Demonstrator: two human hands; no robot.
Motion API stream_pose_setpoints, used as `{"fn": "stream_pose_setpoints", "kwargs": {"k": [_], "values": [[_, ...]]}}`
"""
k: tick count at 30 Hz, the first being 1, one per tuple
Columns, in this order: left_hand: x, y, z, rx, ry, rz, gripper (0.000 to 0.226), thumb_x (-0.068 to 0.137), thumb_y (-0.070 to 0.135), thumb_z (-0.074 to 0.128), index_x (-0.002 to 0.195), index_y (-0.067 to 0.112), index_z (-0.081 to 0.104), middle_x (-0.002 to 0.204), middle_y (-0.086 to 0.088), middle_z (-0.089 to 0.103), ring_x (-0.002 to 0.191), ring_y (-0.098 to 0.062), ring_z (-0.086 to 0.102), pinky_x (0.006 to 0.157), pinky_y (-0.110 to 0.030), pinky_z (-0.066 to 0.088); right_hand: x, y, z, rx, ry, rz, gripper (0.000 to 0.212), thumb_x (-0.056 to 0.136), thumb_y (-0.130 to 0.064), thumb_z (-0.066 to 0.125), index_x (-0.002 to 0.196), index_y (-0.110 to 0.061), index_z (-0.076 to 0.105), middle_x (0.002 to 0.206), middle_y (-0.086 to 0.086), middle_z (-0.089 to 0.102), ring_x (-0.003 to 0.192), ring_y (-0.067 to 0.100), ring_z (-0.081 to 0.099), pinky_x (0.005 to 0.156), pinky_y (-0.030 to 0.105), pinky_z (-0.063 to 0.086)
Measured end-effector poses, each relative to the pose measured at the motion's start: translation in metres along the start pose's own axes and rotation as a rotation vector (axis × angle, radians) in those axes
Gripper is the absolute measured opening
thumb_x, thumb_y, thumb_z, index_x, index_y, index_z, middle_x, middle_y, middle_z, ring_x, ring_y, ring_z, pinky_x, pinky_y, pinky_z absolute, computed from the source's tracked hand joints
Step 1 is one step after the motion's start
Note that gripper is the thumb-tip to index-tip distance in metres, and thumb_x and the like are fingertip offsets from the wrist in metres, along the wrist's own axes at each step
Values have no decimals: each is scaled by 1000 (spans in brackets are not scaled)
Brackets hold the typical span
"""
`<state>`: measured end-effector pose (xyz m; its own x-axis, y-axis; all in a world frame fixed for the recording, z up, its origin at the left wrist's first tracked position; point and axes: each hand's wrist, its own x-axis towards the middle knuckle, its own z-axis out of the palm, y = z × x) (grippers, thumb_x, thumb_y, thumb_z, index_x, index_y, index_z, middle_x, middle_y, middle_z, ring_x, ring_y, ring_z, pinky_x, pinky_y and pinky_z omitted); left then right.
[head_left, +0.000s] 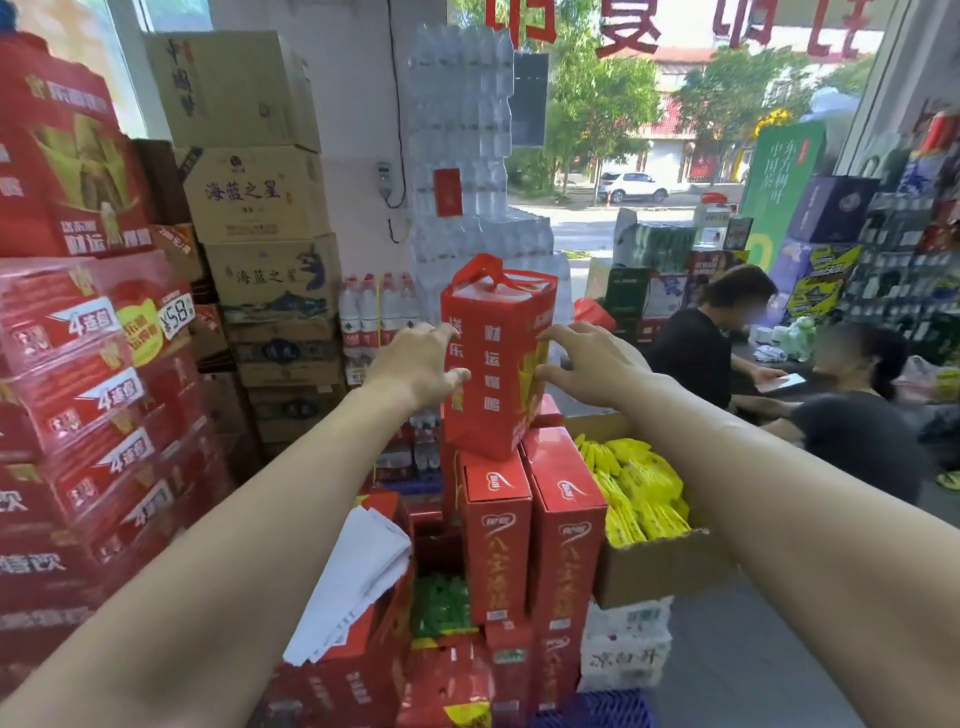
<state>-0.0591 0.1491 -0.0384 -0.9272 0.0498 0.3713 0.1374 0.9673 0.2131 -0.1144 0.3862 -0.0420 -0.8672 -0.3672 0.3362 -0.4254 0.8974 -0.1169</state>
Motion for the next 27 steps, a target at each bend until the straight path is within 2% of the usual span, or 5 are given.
{"fn": "stream_pose_setpoints", "kwargs": {"k": [7, 13, 16, 20, 27], "values": [[30, 75, 51, -5, -21, -79, 58, 88, 46, 64, 136, 19, 48, 132, -10, 53, 124, -29, 49, 100, -46, 45, 1, 97, -5, -5, -48, -54, 55, 91, -58, 51, 140, -33, 45, 136, 3, 52, 122, 28, 52, 93, 47, 50], [61, 130, 111, -31, -93, -97, 55, 86, 46, 64, 132, 20, 49, 127, -11, 56, 120, -31, 52, 98, -47, 46, 2, 183, 8, -13, -98, -14, 55, 92, -53, 55, 141, -31, 44, 142, 4, 48, 125, 28, 50, 93, 41, 48], [86, 150, 139, -51, -118, -98, 53, 86, 46, 64, 129, 19, 51, 125, -12, 58, 118, -32, 54, 96, -47, 48, 10, 224, 24, -4, -114, 15, 55, 92, -50, 56, 142, -30, 44, 144, 3, 47, 127, 28, 49, 93, 41, 47], [129, 167, 186, -80, -153, -86, 53, 87, 44, 65, 131, 18, 51, 127, -10, 57, 119, -31, 53, 97, -47, 47, 29, 275, 49, 9, -134, 43, 56, 92, -49, 57, 143, -28, 44, 137, 5, 51, 125, 26, 50, 93, 37, 45], [208, 178, 293, -123, -245, -94, 52, 88, 46, 63, 132, 22, 50, 131, -6, 56, 123, -28, 51, 100, -45, 44, 79, 363, 121, 32, -235, 151, 55, 91, -55, 55, 139, -31, 45, 130, 1, 54, 119, 24, 54, 86, 37, 51]]}}
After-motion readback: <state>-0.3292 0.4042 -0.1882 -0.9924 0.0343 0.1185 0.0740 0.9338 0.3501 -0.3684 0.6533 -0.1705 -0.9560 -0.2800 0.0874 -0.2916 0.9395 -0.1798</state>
